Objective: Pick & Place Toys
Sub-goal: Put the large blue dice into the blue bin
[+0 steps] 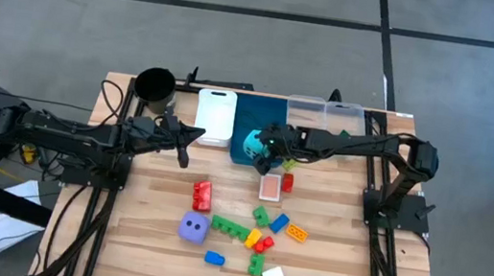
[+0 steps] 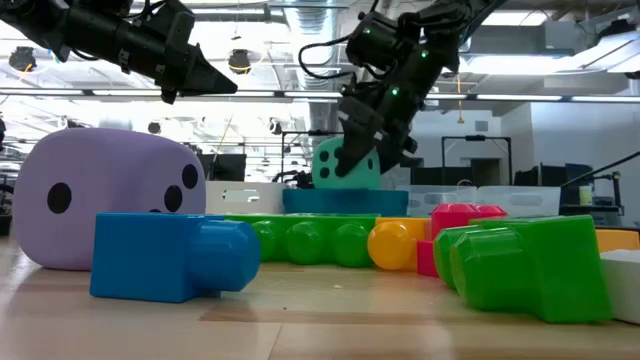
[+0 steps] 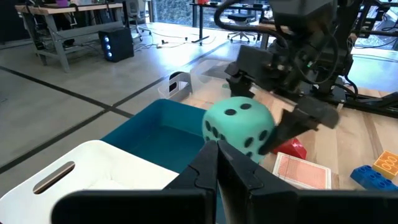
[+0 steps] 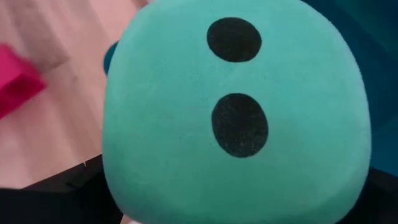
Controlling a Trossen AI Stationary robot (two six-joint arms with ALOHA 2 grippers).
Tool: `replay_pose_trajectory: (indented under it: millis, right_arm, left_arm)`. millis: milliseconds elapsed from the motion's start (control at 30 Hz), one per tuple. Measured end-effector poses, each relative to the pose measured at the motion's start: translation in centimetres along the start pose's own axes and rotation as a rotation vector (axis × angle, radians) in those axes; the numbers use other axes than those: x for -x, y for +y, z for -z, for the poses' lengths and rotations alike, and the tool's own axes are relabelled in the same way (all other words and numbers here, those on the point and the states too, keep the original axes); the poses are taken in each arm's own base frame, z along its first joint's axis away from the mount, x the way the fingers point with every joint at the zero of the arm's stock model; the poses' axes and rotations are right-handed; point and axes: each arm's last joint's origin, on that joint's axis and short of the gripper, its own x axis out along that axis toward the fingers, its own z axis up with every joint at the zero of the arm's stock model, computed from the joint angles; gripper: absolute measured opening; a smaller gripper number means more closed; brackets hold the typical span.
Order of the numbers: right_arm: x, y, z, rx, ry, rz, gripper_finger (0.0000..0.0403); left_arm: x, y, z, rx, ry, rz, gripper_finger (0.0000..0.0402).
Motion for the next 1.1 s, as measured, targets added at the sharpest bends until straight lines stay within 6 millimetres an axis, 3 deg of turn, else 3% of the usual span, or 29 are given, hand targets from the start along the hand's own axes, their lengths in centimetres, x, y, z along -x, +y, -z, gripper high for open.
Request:
replay_pose_trajectory:
  millis: [200,600,1100]
  right_arm:
    - [0.0,-0.1,0.5,-0.002,0.085,-0.01,0.04]
    - [2.1,-0.7,-0.3,0.005,0.023,-0.019,0.04]
    - [2.2,1.0,0.3,0.047,0.06,-0.118,0.04]
  left_arm:
    - [0.0,0.0,0.0,0.001,-0.002,0.0,0.0]
    - [0.0,0.0,-0.4,0.015,-0.039,0.002,0.0]
    - [0.0,0.0,-0.4,0.018,-0.04,0.0,0.0]
